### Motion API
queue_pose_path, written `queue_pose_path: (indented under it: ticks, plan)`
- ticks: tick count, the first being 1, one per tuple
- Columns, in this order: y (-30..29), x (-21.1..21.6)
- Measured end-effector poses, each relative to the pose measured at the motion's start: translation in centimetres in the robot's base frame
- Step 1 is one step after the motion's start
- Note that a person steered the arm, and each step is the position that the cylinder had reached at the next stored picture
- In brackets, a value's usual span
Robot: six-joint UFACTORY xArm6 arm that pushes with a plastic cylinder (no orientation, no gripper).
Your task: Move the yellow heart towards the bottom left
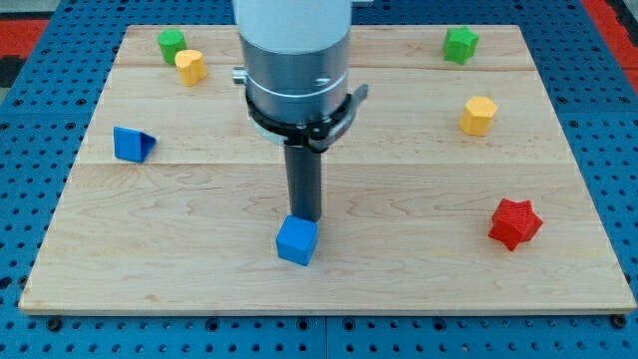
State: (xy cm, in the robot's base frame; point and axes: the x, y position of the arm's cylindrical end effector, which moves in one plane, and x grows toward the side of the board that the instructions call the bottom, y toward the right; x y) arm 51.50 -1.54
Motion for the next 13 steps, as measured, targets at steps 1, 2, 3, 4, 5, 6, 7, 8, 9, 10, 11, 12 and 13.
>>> queue_pose_path:
  ticks: [1,2,3,4,5,6,7,8,9,10,11,12,13]
  plan:
    - [-3.4,-7.0]
    - [-6.4,-14.2]
    - [-7.9,-20.5]
    - [-11.1,-22.3]
    - [-11.9,-25.0]
    - [-15.2,-26.6]
    - [-19.1,-26.3]
    - [-18.8,-23.3]
    - [-16.4,-22.4]
    - [-13.8,-24.4]
    - [-14.7,-21.6]
    - [-14.5,-17.9]
    - [-14.3,-13.8]
